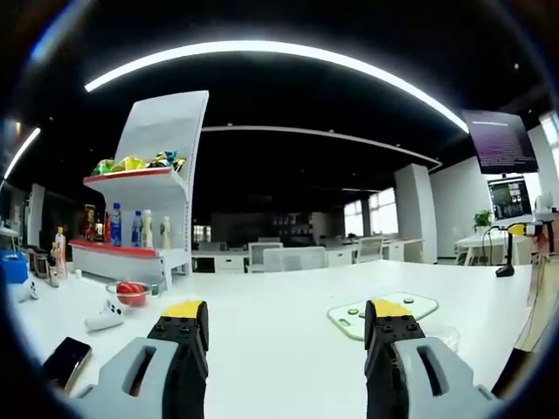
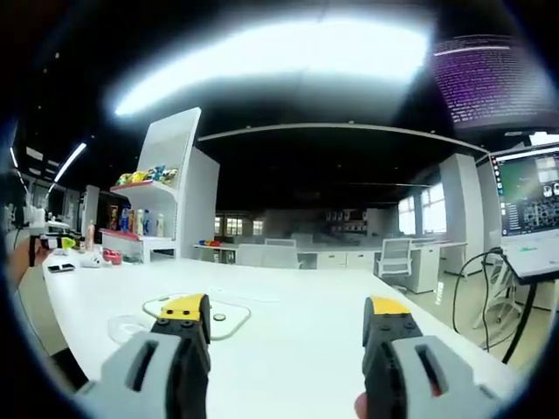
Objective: Open the petri dish lid, add cucumber slices into the petri dish, and close the lid
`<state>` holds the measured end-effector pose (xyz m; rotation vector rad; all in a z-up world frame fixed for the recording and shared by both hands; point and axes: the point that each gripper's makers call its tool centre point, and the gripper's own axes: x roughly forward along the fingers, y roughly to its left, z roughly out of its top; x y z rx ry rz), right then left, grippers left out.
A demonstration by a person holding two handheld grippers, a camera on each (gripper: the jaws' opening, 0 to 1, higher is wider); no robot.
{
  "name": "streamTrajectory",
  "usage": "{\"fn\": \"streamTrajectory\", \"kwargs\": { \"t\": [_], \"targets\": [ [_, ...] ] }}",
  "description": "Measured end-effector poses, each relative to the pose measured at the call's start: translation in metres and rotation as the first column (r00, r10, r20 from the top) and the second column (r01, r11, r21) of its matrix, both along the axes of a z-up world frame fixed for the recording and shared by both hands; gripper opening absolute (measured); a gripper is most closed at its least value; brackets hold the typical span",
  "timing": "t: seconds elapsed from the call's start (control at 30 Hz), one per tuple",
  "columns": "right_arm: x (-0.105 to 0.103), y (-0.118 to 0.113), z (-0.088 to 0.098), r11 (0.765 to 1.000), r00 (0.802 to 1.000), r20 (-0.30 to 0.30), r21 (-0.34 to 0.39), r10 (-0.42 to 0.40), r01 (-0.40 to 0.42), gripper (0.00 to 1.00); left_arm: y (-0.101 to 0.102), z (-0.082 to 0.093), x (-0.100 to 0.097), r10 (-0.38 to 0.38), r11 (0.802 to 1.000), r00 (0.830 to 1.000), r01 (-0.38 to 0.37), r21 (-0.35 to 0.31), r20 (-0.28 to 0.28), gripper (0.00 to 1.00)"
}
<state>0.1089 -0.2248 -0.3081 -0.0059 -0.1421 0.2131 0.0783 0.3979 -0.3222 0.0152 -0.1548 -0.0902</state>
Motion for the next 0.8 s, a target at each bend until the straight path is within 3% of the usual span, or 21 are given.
{"fn": "streamTrajectory", "kwargs": {
  "t": [0.47,0.8],
  "targets": [
    [0.001,-0.001,-0.001,0.999,1.000,-0.015,-0.032,0.005,-0.005,0.70,-0.008,0.003,0.003,-0.065,0.998,0.998,0.066,-0.022,0.005,0.73],
    [0.002,-0.002,0.008,0.999,0.999,0.000,-0.026,0.034,-0.034,0.71,-0.020,0.004,0.006,-0.115,0.993,0.993,0.116,0.029,-0.012,0.74]
  ]
}}
